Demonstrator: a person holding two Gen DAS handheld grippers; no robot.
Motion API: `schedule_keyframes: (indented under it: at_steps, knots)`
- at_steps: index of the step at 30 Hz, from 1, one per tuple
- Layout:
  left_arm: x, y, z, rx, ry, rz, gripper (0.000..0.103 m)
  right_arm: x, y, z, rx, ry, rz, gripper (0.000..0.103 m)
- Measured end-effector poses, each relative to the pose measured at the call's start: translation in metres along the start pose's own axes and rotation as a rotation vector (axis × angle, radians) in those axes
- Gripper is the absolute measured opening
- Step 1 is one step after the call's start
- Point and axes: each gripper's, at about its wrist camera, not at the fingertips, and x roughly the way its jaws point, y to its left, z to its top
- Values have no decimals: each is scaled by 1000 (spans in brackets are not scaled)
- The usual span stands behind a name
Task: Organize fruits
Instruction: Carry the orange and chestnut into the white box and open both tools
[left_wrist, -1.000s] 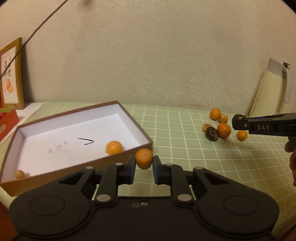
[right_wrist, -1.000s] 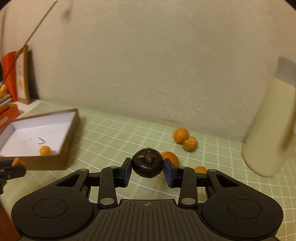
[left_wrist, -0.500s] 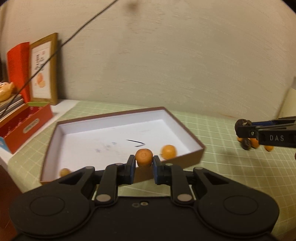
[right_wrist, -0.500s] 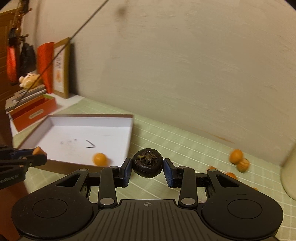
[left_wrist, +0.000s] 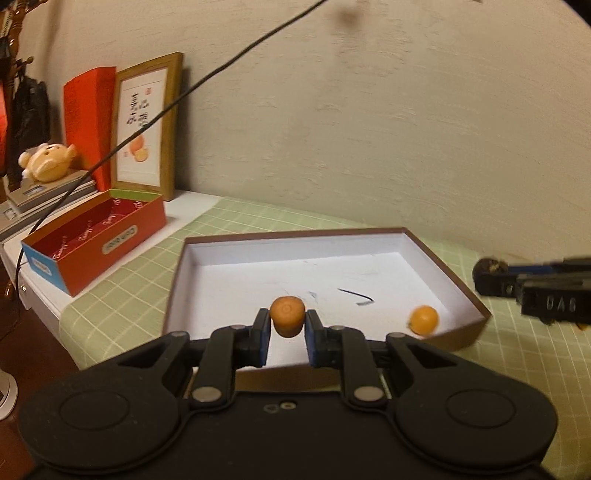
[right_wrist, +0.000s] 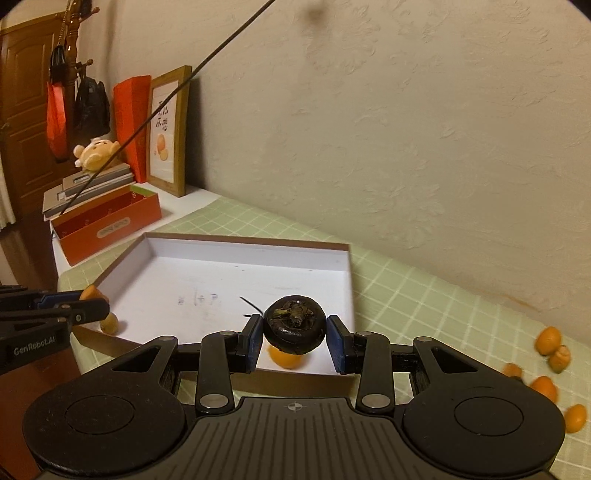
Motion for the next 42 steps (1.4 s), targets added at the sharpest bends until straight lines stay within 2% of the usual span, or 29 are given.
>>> schedule_keyframes:
  at_steps: [9,26,28,29,30,31,32,42]
  knots:
    - [19,13,12,-32,-11,34,9,38,14,12,18,5,35,37]
    - [60,34,20,-69,14,65,11,88,12,25,29,24,49,38]
    - [61,33,20,-68,-3,77,31,93,14,25,24,15,42,39]
    - [60,33,20,-69,-22,96,62,95,16,24,16,11,26,67]
    - [57,33,19,-67,-47,112,86,96,17,23,9,2,-6,88]
    - [54,32,19,-58,-67,126,88,94,17,20,8,-29,-26,103]
    - [53,32,21,-50,-75,134,87,92,16,19,10,-56,-13,103]
    - [51,49,22,-86,-64,156,88,94,14,20,24,-37,-1,103]
